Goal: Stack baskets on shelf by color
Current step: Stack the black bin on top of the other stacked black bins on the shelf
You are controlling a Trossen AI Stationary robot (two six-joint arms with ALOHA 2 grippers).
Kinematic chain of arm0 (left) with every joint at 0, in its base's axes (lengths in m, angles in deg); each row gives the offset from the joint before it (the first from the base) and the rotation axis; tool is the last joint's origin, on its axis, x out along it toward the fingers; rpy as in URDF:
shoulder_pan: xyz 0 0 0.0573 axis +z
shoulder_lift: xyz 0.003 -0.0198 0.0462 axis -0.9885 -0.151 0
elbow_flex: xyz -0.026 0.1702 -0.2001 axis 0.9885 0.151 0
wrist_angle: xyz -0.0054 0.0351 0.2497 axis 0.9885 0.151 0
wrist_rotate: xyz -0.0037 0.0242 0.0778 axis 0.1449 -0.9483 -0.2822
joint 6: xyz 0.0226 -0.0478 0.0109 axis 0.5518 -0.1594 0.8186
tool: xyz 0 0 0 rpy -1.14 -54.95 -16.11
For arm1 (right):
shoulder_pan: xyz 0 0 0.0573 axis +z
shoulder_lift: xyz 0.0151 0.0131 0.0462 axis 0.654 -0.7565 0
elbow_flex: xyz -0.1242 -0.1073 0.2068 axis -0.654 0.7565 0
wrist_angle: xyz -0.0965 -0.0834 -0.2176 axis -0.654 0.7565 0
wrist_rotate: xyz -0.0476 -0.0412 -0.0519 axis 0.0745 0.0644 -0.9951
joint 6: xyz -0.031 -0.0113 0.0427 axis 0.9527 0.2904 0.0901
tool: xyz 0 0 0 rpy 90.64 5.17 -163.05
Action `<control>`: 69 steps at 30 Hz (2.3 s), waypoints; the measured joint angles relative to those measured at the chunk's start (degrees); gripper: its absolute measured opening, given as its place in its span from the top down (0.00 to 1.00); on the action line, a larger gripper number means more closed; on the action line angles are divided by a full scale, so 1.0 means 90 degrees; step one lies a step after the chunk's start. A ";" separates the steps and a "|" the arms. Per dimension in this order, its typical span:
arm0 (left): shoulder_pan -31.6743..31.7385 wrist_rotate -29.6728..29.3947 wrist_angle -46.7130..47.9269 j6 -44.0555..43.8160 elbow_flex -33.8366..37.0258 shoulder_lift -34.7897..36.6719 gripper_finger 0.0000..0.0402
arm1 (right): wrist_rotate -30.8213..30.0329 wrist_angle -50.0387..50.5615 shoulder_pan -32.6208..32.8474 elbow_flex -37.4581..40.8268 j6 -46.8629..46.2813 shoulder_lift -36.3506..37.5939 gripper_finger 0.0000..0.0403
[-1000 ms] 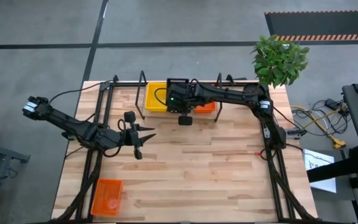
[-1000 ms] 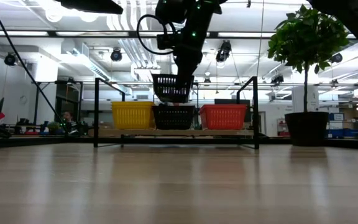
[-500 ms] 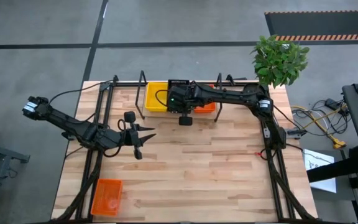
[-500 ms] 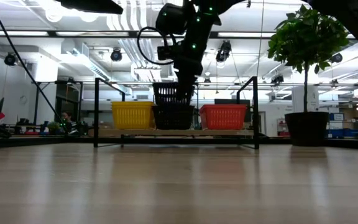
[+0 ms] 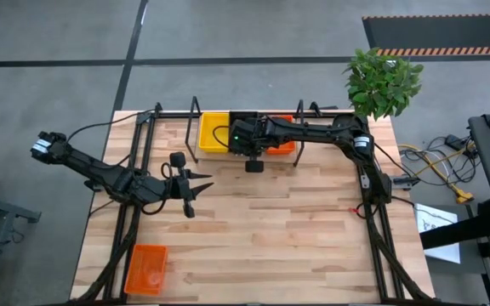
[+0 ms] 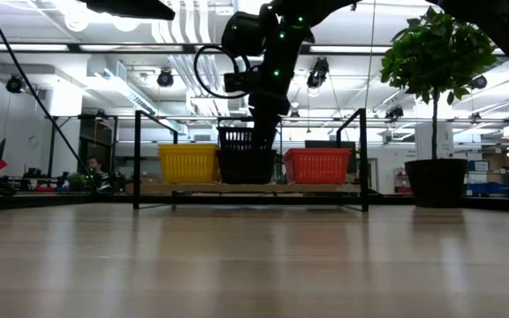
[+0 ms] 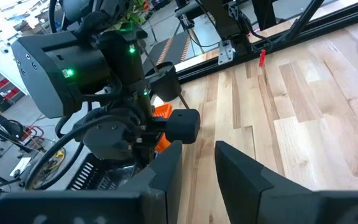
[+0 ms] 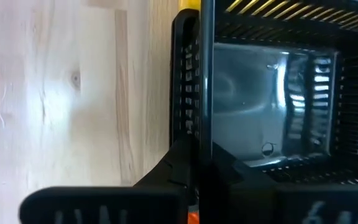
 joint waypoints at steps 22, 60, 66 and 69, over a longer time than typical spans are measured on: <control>-0.0002 0.0002 0.0002 0.0002 -0.0001 0.0000 0.80 | 0.0027 0.0699 0.0014 -0.0517 -0.0258 0.0075 0.69; 0.0000 0.0002 0.0002 0.0005 0.0002 0.0000 0.80 | 0.0274 0.0430 0.0266 0.0114 -0.0302 -0.0019 0.98; 0.0000 0.0002 0.0002 0.0005 0.0005 0.0000 0.80 | 0.0090 0.0440 0.0212 0.0190 -0.0249 -0.0019 0.98; 0.0000 0.0002 0.0002 0.0005 0.0005 -0.0001 0.80 | 0.0113 0.0440 0.0198 0.0256 -0.0246 -0.0019 0.98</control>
